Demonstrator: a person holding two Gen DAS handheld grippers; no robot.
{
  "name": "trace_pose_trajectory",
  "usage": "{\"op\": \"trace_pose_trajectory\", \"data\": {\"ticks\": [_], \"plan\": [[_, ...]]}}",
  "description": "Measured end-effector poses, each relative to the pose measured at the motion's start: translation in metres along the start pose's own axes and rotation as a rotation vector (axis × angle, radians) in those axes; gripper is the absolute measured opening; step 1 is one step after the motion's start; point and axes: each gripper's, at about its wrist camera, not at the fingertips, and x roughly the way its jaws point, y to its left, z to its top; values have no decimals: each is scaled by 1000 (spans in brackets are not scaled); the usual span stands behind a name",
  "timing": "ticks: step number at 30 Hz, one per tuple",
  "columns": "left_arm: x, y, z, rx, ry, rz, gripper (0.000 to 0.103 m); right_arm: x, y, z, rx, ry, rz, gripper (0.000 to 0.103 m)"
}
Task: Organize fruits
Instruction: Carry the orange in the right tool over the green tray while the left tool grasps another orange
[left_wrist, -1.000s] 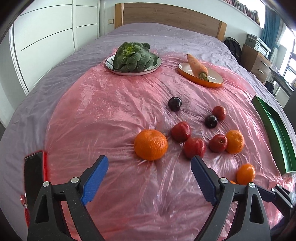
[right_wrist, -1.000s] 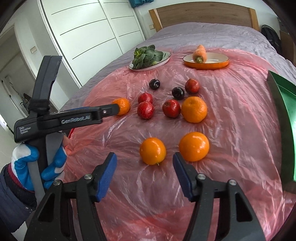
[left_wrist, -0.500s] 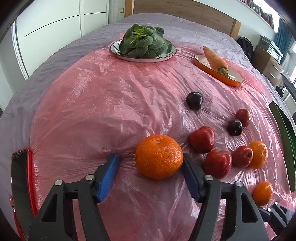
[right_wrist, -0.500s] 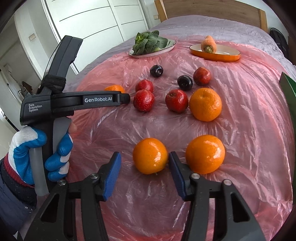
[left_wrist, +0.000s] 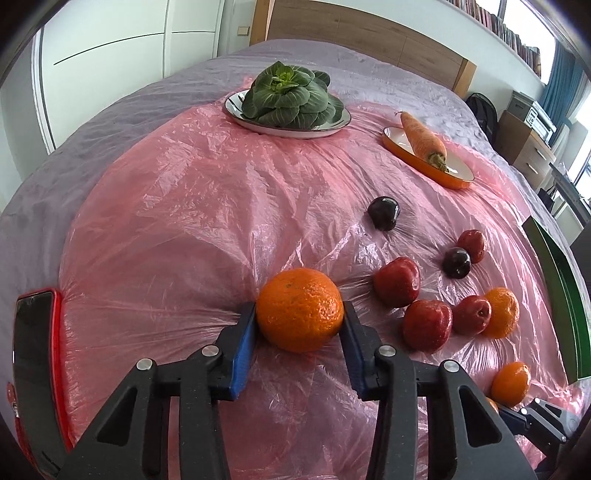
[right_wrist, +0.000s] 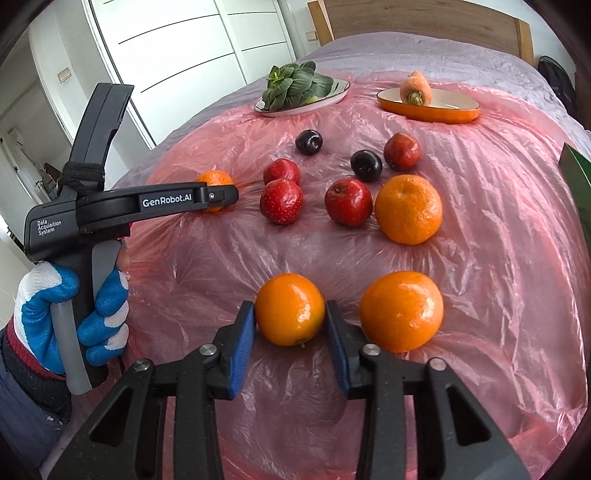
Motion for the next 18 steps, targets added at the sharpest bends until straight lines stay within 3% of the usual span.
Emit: {"op": "trace_pose_trajectory", "data": {"ticks": [18], "plan": [[-52,7,-29,-43,-20,62,38,-29,20,-6,-4,-38,88,69]]}}
